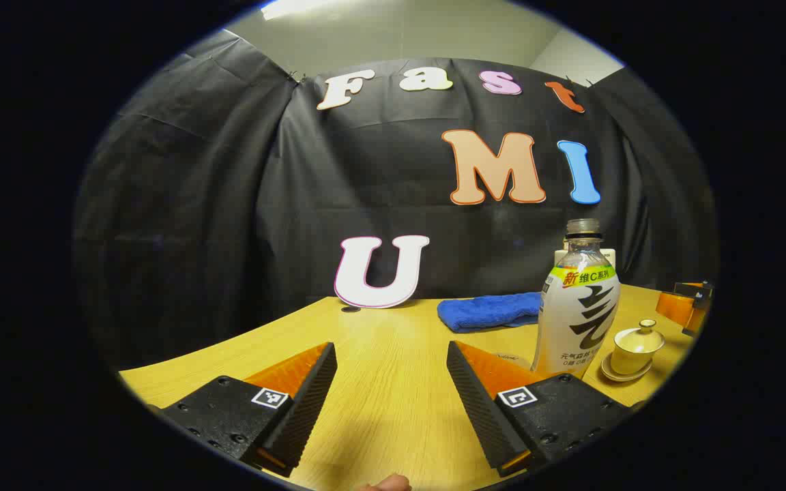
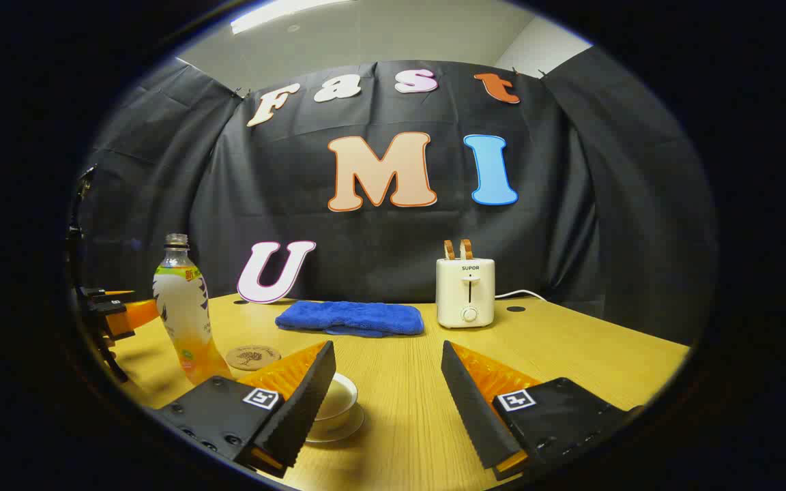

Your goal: Open the teacup lid with one hand, grasp the water bottle and pour water into the teacup with the other hand; after pouring, place the water bottle on the coaster and then close the teacup lid.

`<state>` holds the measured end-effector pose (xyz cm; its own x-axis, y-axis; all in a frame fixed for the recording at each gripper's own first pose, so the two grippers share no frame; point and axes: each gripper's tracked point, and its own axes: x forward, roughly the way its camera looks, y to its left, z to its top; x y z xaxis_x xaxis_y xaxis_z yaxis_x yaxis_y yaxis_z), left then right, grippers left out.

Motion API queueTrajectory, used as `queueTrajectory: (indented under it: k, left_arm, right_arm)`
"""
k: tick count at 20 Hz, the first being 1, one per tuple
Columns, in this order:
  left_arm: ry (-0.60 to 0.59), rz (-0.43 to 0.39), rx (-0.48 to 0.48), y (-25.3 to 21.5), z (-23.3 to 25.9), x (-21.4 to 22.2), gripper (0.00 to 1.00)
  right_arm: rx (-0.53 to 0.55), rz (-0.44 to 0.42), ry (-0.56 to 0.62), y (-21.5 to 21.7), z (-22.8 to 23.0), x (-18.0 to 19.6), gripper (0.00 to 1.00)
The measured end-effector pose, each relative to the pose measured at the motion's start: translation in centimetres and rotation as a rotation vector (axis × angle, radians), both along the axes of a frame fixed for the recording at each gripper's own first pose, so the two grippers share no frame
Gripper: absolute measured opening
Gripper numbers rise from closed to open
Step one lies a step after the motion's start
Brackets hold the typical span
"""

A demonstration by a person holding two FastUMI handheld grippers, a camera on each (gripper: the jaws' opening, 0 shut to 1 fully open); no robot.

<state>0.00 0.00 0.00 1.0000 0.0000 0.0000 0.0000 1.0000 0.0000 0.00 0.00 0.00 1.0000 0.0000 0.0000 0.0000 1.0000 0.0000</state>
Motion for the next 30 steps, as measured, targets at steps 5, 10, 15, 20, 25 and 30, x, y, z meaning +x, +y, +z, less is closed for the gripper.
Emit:
queueTrajectory:
  k: [5, 10, 15, 20, 25, 30]
  left_arm:
    - [0.0, 0.0, 0.0, 0.01, -0.02, 0.03, 0.95]
    - [0.0, -0.001, 0.0, 0.02, 0.03, 0.01, 0.95]
    - [0.001, -0.001, 0.0, 0.02, 0.0, 0.05, 0.95]
    - [0.001, -0.001, 0.0, 0.04, 0.02, -0.01, 0.95]
    - [0.001, -0.001, 0.0, 0.06, 0.04, 0.02, 0.95]
    - [0.003, -0.001, -0.002, 0.03, -0.06, 0.03, 0.95]
  right_arm:
    - [0.0, 0.0, 0.001, 0.02, 0.01, 0.0, 0.99]
    - [0.0, 0.0, 0.001, 0.01, 0.07, -0.01, 0.99]
    - [0.0, -0.003, 0.0, -0.06, 0.04, 0.1, 0.99]
    - [0.0, -0.006, 0.0, -0.09, 0.0, 0.05, 0.99]
    - [0.0, -0.008, 0.001, -0.12, 0.03, 0.06, 0.99]
    - [0.0, -0.01, 0.001, -0.19, 0.07, 0.26, 0.95]
